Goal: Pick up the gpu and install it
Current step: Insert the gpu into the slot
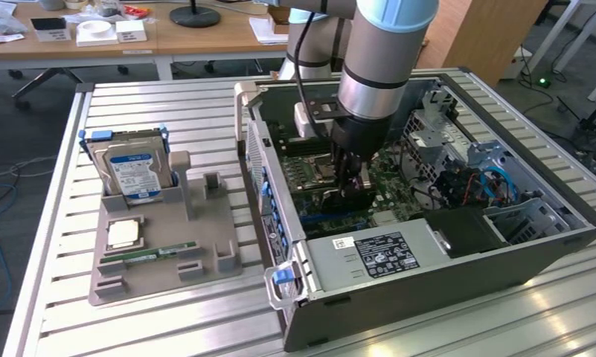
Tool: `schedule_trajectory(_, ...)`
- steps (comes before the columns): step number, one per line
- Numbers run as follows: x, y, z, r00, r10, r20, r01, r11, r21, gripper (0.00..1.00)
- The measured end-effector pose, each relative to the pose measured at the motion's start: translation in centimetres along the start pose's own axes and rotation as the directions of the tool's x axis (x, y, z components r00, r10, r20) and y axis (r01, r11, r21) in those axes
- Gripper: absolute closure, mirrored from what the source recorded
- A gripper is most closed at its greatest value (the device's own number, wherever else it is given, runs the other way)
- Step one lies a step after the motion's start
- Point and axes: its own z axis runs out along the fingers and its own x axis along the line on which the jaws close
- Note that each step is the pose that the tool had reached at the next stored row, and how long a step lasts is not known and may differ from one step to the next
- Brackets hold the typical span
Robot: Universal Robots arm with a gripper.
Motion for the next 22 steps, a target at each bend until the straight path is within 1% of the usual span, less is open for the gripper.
schedule_trajectory(5, -0.01, 0.25, 0.01, 1.0, 0.0, 0.0004, 0.0, 1.0, 0.0021, 0.74)
schedule_trajectory(10, -0.01, 0.27, 0.12, 1.0, 0.0, 0.0003, 0.0, 1.0, 0.0021, 0.74)
schedule_trajectory(16, -0.01, 0.27, 0.52, 1.0, 0.0, 0.0002, 0.0, 1.0, 0.0023, 0.74)
schedule_trajectory(22, -0.01, 0.27, 0.54, 1.0, 0.0, 0.0006, 0.0, 1.0, 0.0023, 0.74)
